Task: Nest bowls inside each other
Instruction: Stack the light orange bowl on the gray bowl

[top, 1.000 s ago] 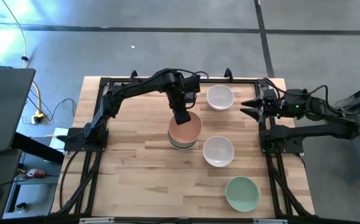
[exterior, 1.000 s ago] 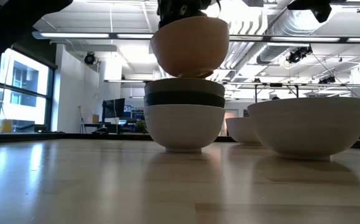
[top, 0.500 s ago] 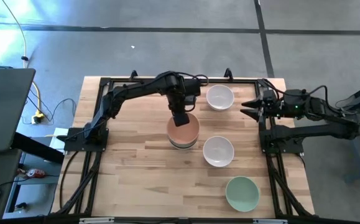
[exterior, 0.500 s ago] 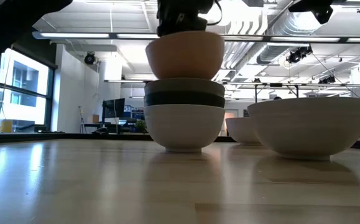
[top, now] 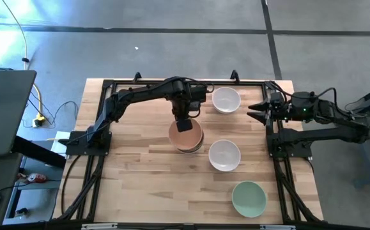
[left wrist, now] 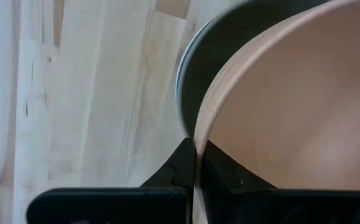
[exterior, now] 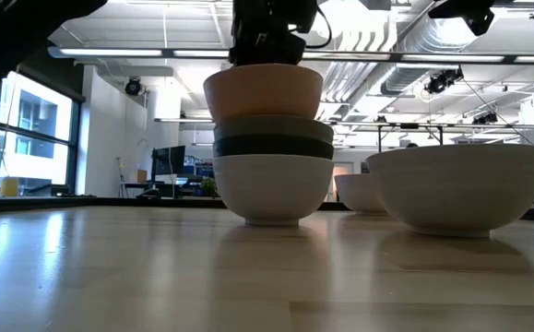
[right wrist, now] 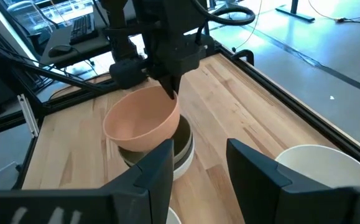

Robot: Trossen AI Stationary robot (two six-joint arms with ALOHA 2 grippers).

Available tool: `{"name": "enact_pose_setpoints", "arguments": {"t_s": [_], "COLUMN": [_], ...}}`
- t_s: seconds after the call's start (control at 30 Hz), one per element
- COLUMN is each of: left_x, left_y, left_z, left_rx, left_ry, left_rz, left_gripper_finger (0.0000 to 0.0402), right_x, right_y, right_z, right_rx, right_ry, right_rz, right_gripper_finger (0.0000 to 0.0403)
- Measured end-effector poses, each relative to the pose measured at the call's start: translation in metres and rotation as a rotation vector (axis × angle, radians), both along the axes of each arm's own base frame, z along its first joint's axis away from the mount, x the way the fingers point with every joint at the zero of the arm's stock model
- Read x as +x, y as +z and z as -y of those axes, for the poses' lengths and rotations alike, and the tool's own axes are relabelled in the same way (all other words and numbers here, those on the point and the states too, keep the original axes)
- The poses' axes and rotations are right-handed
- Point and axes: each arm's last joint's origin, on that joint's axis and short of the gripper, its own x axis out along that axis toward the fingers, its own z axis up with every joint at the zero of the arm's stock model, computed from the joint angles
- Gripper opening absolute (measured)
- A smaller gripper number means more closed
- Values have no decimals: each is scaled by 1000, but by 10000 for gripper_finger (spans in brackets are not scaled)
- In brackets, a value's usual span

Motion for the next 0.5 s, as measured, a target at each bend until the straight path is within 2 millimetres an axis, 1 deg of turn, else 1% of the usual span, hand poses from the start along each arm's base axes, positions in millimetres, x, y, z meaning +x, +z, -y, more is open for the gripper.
{"name": "enact_pose_setpoints", "arguments": {"t_s": [0.13, 0.5], "left_x": [-1, 0], "left_y": [0, -1], "left_z": [-3, -2], "left_rx": [-8, -52], "left_ry": [5, -16], "left_rz": [3, 16], "left_gripper_finger": [0, 0], "right_x": [0, 0], "right_y": [0, 0], "right_z": [0, 1], "right_rx": [0, -16], "right_ry": [0, -13], "right_rz": [0, -5], "right_gripper_finger": [142, 142]}}
